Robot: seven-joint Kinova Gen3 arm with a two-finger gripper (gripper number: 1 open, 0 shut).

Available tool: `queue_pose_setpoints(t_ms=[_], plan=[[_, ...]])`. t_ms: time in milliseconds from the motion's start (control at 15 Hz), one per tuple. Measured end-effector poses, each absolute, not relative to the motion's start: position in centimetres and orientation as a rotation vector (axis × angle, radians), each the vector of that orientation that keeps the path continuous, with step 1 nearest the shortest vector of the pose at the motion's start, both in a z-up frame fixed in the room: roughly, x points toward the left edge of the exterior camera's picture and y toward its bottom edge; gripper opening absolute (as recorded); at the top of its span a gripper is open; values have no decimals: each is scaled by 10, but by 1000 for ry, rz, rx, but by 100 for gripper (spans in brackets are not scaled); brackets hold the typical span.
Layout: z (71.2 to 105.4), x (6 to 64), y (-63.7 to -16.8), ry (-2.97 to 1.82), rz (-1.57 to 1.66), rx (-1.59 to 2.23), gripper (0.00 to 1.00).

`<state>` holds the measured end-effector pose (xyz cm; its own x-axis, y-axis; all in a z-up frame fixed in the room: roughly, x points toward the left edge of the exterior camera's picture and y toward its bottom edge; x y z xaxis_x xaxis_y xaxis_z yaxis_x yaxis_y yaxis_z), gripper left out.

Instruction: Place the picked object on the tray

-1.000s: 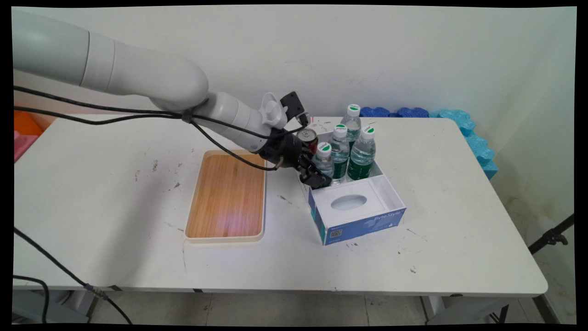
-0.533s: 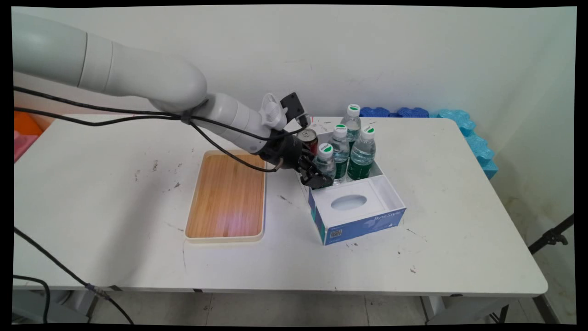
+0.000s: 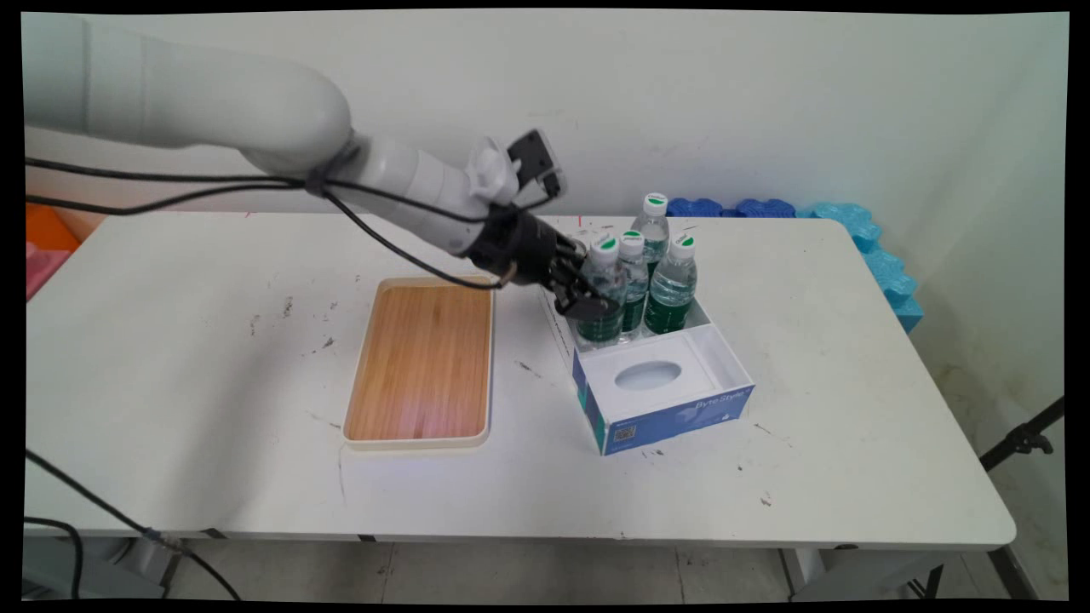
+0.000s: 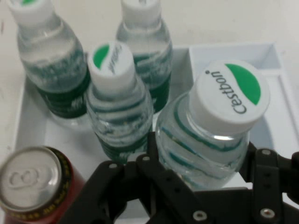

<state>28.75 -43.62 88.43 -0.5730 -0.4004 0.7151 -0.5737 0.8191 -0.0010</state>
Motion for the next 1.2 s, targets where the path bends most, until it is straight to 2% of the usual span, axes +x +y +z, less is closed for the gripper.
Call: queue_pose_setpoints(t_ms=[333,600,867,1200], plan=[[938,309,-425,-2229,320,701,0],[967,342,-421,-2245,332,700,0],[979,381,-424,-2266,348,717,0],[974,429,-433,-2296,379,748,0]])
